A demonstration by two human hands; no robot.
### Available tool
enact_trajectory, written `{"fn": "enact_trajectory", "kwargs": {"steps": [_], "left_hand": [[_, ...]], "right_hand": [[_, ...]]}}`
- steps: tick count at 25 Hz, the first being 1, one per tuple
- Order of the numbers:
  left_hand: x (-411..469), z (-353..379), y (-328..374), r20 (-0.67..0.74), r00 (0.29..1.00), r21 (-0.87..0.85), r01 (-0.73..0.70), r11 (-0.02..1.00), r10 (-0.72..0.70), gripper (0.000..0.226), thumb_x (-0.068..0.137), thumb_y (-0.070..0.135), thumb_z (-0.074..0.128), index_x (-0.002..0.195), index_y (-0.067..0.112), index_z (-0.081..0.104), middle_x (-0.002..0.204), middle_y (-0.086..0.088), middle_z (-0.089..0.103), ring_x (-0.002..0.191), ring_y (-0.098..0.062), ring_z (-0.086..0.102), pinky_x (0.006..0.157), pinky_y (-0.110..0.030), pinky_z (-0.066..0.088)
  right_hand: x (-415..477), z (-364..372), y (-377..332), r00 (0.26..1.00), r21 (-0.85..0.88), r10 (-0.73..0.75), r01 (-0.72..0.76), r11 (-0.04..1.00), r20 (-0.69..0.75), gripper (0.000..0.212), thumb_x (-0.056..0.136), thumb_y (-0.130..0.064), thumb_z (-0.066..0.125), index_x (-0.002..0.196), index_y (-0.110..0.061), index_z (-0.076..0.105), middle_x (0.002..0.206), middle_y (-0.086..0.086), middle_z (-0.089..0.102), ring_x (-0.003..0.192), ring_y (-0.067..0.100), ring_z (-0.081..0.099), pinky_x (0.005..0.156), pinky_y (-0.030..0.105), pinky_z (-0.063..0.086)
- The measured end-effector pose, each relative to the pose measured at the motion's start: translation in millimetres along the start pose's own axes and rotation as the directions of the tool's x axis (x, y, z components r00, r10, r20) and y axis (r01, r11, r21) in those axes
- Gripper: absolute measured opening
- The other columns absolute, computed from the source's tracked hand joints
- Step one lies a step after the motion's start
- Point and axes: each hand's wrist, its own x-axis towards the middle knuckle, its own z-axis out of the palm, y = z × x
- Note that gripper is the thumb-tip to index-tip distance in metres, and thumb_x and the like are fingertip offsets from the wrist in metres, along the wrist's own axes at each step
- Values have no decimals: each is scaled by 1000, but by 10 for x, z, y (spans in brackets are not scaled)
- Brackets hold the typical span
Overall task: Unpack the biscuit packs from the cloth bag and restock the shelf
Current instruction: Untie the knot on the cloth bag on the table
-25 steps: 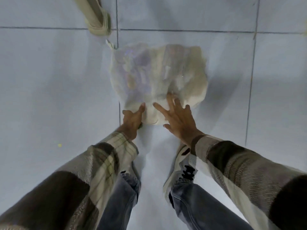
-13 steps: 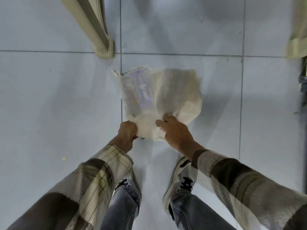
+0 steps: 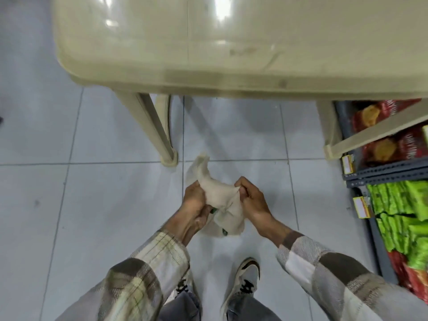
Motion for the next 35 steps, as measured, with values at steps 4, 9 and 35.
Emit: {"fn": "enact_trajectory", "kwargs": {"steps": [4, 9, 35], "left_hand": [[-1185, 356, 703, 80, 995, 27, -64, 998, 61, 28, 97, 0, 38, 104, 0, 65, 96, -23, 67, 83, -31, 65, 69, -37, 59], [-2809, 967, 1676, 175, 970, 35, -175, 984, 166, 32, 99, 5, 38, 120, -4, 61, 75, -11, 70, 67, -17, 62, 57, -24, 55], [-4755, 3332, 4547, 445, 737, -34, -553, 832, 508, 39, 95, 5, 39, 59, 17, 33, 40, 4, 34, 34, -9, 36, 36, -14, 34]], "right_hand": [[-833, -393, -1068, 992, 39, -110, 108, 993, 66, 30, 100, -5, 39, 76, -19, 47, 71, -12, 49, 69, 7, 44, 63, 20, 34], [-1732, -994, -2653, 970, 195, -242, 234, 953, 18, 37, 104, -7, 37, 73, -25, 48, 68, -15, 48, 64, 3, 43, 58, 14, 35], [-1725, -2377, -6105, 731, 335, -658, 675, 657, -181, 47, 103, -3, 33, 66, -27, 49, 65, -12, 46, 61, 5, 41, 61, 22, 35]]}}
